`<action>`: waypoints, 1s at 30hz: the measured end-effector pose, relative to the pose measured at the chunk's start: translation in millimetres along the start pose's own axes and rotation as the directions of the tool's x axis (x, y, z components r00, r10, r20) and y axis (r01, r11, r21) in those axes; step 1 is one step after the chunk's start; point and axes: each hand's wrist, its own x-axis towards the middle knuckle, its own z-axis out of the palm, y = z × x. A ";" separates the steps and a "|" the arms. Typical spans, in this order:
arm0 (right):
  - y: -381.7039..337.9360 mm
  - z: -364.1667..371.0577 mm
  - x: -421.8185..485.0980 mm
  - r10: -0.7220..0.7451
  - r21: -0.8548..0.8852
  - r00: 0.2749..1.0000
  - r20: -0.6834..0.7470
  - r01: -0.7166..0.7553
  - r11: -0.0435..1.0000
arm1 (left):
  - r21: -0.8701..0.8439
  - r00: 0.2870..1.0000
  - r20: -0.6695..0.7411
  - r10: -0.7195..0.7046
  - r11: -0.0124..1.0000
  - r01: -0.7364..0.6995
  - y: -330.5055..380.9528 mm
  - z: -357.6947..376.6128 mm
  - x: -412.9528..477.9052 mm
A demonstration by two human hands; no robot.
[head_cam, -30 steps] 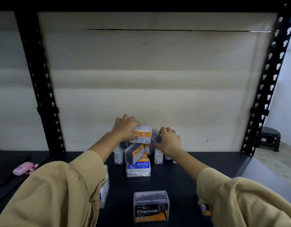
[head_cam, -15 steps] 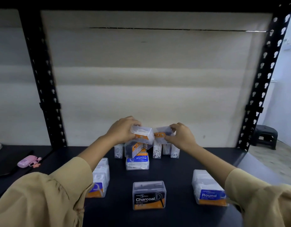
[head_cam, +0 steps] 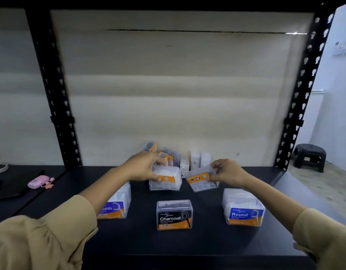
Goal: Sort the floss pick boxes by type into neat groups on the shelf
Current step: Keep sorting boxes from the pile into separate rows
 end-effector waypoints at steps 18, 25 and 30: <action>8.9 9.3 -4.2 0.062 -0.180 0.979 0.195 -0.027 0.983 | 0.008 0.981 0.195 0.014 1.000 -0.016 13.5 31.1 0.8; 4.8 13.4 -1.8 0.016 -0.168 0.982 0.189 0.017 0.986 | -0.035 0.966 -0.099 -0.239 0.971 0.236 26.5 42.8 -2.5; 2.9 17.1 1.7 -0.005 -0.182 0.983 0.181 0.039 0.983 | -0.008 0.926 -0.047 -0.375 0.927 0.375 43.3 51.2 -1.4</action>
